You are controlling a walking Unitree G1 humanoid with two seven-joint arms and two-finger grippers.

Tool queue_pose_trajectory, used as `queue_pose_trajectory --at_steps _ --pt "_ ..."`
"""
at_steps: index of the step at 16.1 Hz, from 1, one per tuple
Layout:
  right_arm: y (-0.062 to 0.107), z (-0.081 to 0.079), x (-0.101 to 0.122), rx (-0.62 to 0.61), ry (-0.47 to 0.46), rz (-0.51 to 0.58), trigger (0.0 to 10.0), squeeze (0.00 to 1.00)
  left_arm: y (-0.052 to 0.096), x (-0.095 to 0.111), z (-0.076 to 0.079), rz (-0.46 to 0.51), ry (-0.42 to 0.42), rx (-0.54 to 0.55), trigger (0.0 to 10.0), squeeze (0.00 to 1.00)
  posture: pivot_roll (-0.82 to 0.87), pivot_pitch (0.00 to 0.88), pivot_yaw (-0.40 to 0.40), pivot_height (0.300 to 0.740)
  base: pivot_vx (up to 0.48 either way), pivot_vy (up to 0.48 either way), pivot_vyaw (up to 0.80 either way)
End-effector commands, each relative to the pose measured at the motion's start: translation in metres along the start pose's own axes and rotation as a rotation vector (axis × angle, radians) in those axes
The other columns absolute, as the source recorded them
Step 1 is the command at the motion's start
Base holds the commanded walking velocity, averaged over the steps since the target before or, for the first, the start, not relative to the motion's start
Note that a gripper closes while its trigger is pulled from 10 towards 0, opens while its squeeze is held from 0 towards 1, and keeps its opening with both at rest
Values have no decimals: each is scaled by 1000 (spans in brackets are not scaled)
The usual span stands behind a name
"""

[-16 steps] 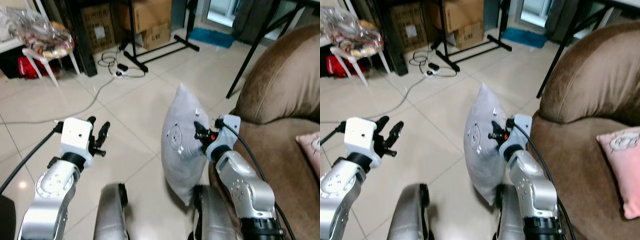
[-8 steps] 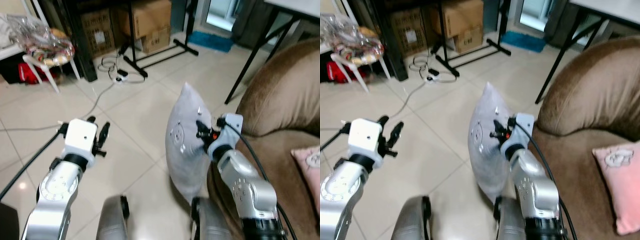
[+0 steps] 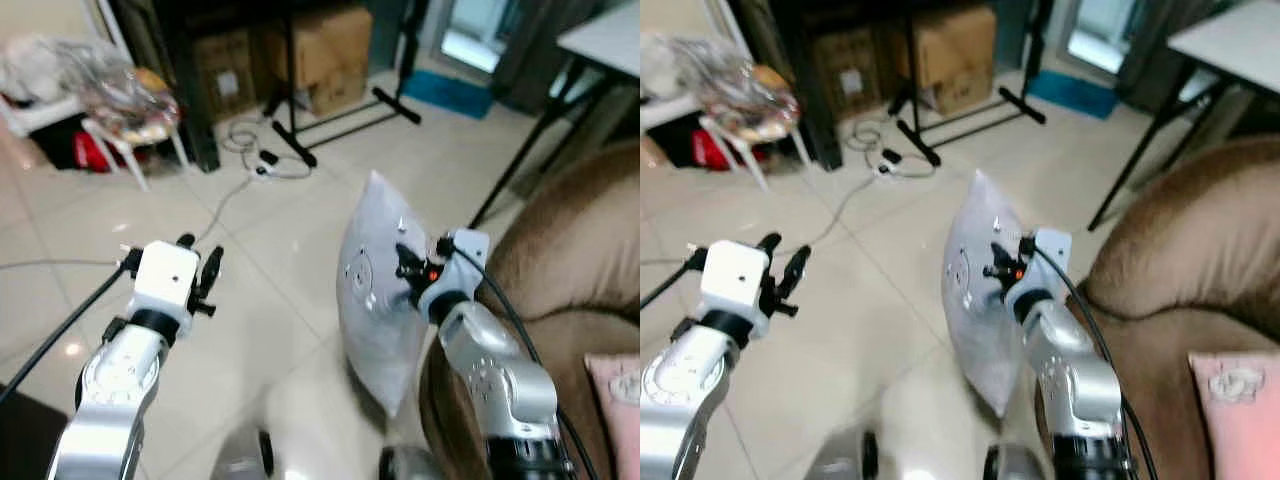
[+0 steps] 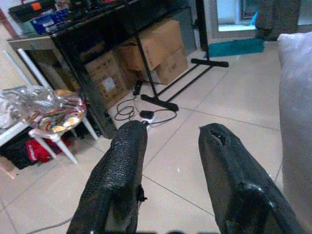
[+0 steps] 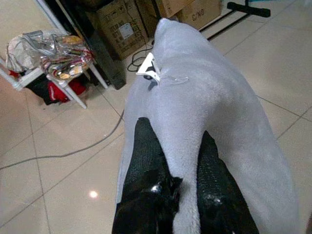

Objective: Move the pillow to the sofa from floor

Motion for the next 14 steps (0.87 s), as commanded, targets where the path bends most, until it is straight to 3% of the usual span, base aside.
queue_pose_trajectory --at_steps 1,6,11,14 --pt "4 1 12 0 4 53 10000 0 1 -1 1 -1 -3 2 10000 0 -13 0 -25 736 0 0 0" --pt "6 6 9 -19 7 45 10000 0 2 -1 2 0 -7 1 10000 0 -12 0 -27 740 0 0 0" --pt "6 1 12 7 8 66 10000 0 4 -2 1 -1 -1 10 10000 0 -11 0 -30 740 0 0 0" --pt "7 1 12 11 -1 72 10000 0 3 -1 2 9 4 1 10000 0 -11 0 -29 740 0 0 -800"
Point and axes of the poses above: a point about 5 cm out from each wrist's last joint towards the gripper, its own y axis pointing back from the gripper into the wrist, its own x axis along the axis of the wrist's last joint, z = x × y, the point moved 2 cm from there along -y, pointing out of the wrist towards the gripper, and after that the axes turned 2 degrees about -y, right-handed, at the moved point
